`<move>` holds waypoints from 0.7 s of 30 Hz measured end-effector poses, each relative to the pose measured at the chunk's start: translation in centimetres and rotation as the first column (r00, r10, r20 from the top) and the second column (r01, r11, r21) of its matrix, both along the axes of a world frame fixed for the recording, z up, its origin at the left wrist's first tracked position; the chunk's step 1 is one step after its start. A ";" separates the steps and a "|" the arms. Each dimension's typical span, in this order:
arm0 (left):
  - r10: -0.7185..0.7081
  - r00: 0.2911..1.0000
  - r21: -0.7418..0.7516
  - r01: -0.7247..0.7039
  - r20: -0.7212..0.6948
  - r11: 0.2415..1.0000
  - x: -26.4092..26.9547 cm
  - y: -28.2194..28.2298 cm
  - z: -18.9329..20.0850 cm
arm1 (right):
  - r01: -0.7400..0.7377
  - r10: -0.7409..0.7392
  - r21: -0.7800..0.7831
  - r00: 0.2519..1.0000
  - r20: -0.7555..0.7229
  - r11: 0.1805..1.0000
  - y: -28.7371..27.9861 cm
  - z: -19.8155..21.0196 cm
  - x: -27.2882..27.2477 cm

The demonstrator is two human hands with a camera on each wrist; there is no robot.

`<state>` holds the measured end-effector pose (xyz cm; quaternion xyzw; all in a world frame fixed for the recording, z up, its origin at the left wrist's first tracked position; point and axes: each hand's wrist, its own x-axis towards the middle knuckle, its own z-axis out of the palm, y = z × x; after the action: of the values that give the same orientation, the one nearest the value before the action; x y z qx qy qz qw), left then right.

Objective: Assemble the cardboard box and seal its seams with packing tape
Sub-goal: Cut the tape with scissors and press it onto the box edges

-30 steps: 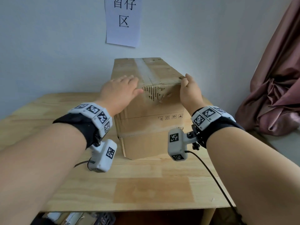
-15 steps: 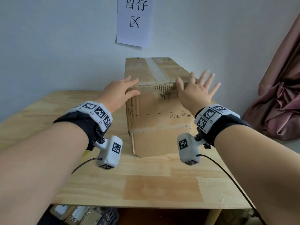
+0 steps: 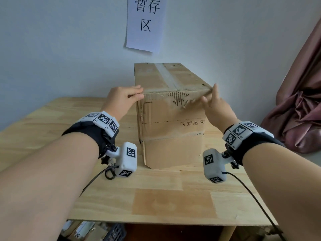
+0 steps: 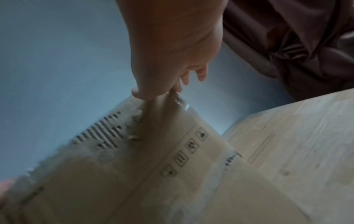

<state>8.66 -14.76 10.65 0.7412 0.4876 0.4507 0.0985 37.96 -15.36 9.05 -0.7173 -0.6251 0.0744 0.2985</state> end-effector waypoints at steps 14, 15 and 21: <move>-0.051 0.988 -0.105 0.067 0.144 0.992 -1.7 -0.6 -1.0 | -0.045 0.064 0.123 0.986 -0.157 0.991 0.4 1.5 -5.0; -0.051 0.988 -0.119 0.069 0.144 0.991 -1.7 -0.8 -0.7 | -0.027 0.050 0.132 0.982 -0.180 0.991 0.3 1.7 -5.1; 0.171 0.976 -0.318 -0.121 0.134 0.940 0.9 -0.5 1.8 | 0.196 -0.175 0.052 0.946 -0.272 0.979 0.2 3.2 -4.2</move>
<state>9.60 -15.27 12.50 0.6399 0.5962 0.4332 0.2177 33.80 -15.20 12.23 -0.7442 -0.5115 0.1169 0.4133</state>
